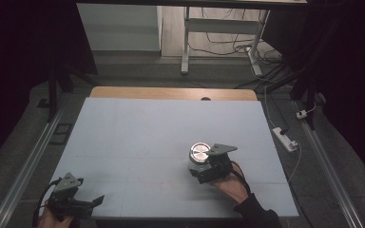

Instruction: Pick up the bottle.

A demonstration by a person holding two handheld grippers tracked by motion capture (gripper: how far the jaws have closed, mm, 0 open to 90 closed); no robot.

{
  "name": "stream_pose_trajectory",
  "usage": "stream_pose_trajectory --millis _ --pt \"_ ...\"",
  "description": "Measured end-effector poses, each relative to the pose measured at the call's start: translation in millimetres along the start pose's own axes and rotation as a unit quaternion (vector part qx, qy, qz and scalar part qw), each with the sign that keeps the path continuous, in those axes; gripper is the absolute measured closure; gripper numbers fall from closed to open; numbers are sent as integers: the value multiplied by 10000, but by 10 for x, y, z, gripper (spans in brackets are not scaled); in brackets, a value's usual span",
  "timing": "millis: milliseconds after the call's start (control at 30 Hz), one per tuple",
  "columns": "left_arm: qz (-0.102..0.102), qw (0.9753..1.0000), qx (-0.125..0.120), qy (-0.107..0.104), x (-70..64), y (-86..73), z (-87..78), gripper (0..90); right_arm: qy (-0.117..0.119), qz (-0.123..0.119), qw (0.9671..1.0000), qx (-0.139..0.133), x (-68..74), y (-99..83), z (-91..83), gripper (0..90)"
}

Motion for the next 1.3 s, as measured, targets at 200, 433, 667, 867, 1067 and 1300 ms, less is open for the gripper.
stream_pose_trajectory --millis 200,433,667,867,1067,1300 --pt "-25 10000 -34 -25 5 2 -7 0 -81 -204 9997 -49 4 17 23 0" --pt "-45 10000 -63 -46 8 4 -15 0 64 -80 9998 -168 -18 43 10 125" --pt "-46 9999 -75 -51 7 5 -16 0 -165 -287 9992 -232 -8 57 -16 150" --pt "-48 9999 -82 -61 5 6 -17 0 -247 -312 9990 -194 -5 63 -27 153" --pt "-61 9999 -74 -85 6 6 -20 0 -142 -161 9995 -232 -19 114 -77 154" --pt "-76 9999 -98 -92 9 9 -20 0 -90 -123 9992 -380 20 228 -173 154"
Point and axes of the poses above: each handheld gripper's, and its own axes: z roughly forward along the jaws, y roughly out of its top, x roughly to its left, the point moved 9 cm from there along z, roughly forward along the jaws, and after that the axes turned 10 degrees about -y, right-handed, at the moved point
